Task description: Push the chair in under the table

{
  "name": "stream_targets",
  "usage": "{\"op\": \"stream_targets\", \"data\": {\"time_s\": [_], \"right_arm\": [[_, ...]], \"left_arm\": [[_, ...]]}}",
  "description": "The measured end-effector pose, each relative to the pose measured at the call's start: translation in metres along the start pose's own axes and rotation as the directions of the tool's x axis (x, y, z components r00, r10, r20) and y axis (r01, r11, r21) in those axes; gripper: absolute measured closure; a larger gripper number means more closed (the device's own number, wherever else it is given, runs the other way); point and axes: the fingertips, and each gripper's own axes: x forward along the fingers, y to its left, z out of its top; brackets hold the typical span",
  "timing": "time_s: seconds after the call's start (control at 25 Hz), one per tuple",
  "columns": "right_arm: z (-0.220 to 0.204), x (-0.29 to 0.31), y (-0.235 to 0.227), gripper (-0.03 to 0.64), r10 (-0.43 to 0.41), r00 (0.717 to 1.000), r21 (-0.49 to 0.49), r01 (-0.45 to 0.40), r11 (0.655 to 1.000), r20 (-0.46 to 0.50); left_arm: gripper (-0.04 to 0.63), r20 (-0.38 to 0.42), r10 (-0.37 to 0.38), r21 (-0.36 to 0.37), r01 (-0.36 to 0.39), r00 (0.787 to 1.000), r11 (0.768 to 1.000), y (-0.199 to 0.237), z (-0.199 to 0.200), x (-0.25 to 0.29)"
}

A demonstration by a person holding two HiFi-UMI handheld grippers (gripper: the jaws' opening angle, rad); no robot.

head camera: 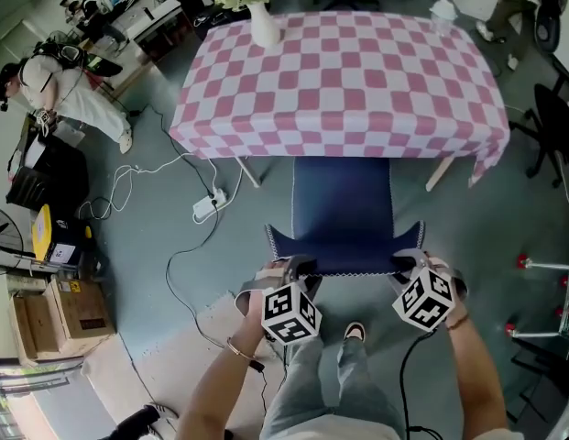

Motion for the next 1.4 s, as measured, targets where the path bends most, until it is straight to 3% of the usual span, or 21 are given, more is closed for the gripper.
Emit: {"op": "stream_targets", "data": {"time_s": [0.76, 1.4], "right_arm": [[0.031, 0.03, -0.109, 0.506, -0.057, 0.998, 0.023, 0.058, 0.998, -0.014], [0.055, 0.044, -0.142, 0.506, -0.075, 0.997, 0.036, 0.075, 0.997, -0.001]], "left_arm": [[0.476, 0.019, 0.074, 0.005, -0.074, 0.997, 0.997, 0.104, 0.026, 0.047], [0.469, 0.01, 0.126, 0.026, -0.126, 0.992, 0.992, 0.155, 0.025, 0.061]]}}
